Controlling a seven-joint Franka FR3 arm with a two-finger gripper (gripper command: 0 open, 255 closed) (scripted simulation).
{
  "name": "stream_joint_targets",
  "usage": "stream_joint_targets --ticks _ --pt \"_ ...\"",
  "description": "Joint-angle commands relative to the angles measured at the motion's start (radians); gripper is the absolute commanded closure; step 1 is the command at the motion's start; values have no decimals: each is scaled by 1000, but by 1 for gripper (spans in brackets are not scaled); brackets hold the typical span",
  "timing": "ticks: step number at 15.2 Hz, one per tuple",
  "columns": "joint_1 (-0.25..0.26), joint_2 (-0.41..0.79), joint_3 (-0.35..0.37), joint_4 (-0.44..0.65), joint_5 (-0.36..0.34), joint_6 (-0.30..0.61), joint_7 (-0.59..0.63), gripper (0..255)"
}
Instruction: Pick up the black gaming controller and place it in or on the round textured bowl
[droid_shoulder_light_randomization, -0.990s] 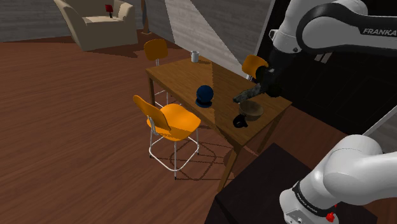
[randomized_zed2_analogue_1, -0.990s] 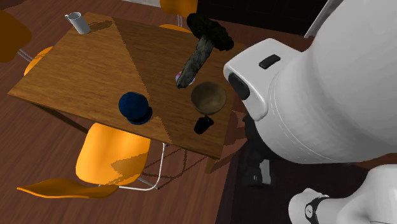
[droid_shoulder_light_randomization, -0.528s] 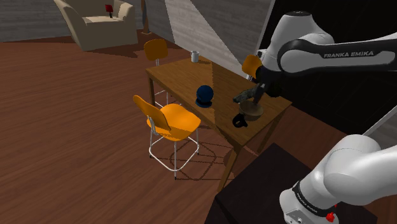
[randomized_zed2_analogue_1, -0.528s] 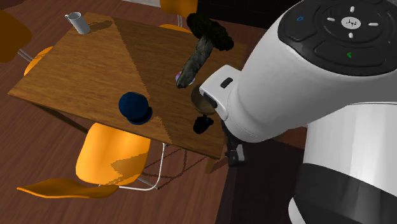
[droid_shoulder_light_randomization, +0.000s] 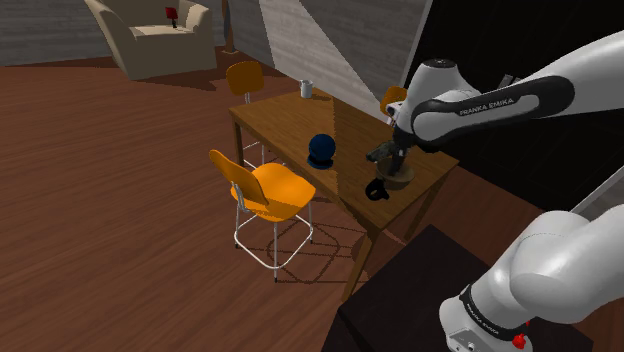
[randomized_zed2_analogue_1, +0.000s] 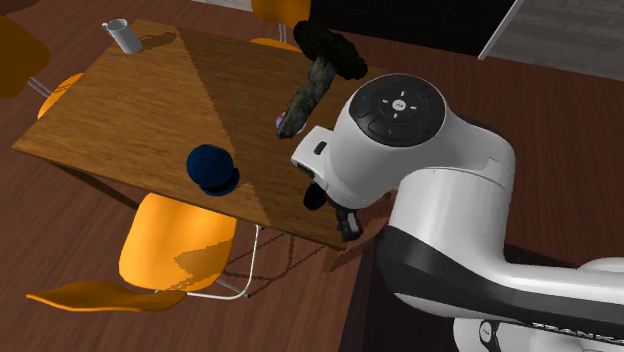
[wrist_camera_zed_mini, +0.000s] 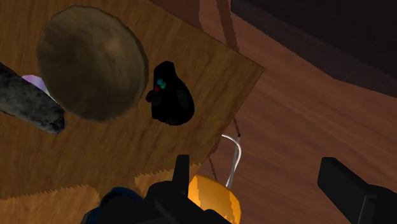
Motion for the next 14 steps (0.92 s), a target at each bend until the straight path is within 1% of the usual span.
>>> stream_joint_targets --ticks 1,3,5,7,9,11,13,14 --pt "10 77 -31 1 1 82 -63 0" --pt "23 161 -61 13 15 157 -132 0" --pt "36 249 -86 31 44 229 -209 0" --pt "47 341 -104 55 92 297 -297 0" --pt "49 435 -107 85 158 358 -397 0" --pt "34 528 -89 122 234 411 -503 0" --pt "0 619 -51 165 302 455 -602 0" --pt "-13 642 -36 177 316 466 -625 0"
